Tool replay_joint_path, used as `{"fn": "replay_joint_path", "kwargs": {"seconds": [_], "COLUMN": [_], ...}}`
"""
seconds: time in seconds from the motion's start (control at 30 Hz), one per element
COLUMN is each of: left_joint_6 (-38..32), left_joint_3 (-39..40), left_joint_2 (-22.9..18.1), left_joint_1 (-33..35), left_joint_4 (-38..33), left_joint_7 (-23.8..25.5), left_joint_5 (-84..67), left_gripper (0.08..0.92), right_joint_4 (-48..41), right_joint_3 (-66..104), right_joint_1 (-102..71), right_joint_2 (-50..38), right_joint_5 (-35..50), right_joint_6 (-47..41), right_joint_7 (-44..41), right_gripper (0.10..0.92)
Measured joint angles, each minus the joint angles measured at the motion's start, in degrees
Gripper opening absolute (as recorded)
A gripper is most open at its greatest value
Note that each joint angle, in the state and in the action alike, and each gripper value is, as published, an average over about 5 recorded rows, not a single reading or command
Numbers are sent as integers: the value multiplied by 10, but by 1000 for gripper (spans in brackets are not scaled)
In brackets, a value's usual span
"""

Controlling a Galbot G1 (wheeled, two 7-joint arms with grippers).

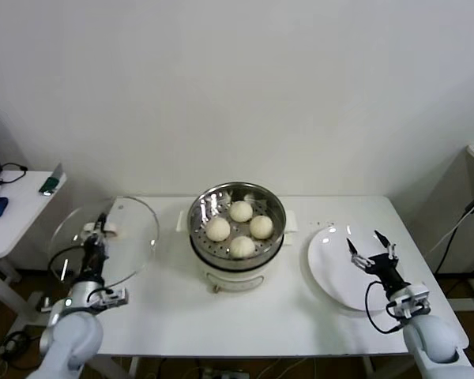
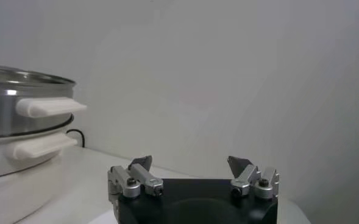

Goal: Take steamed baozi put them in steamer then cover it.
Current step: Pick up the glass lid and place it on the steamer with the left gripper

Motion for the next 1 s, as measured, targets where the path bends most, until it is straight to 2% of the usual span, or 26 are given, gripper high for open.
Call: {"fn": "replay_joint_path", "kwargs": {"seconds": [0.27, 0.57, 0.73, 1.0], "left_joint_6": [127, 212, 238, 255], "left_joint_3": [75, 209, 279, 360], "left_joint_2": [73, 110, 93, 20], "left_joint_1": [-8, -100, -162, -237], "left_joint_4": [-106, -148, -138, -90], "left_joint_7": [19, 86, 134, 184], "left_joint_5": [-57, -51, -22, 22], "left_gripper": [150, 150, 150, 150], "right_joint_4": [-22, -54, -70, -86], "right_joint_3": [-20, -36, -37, -39], "right_joint_1": [24, 53, 60, 68], "right_joint_2": [2, 15, 21, 18], "right_joint_5": [-9, -24, -31, -37], "right_joint_6": [0, 5, 10, 12], "right_joint_7": [0, -4, -6, -13], "right_gripper": [823, 823, 823, 823]}}
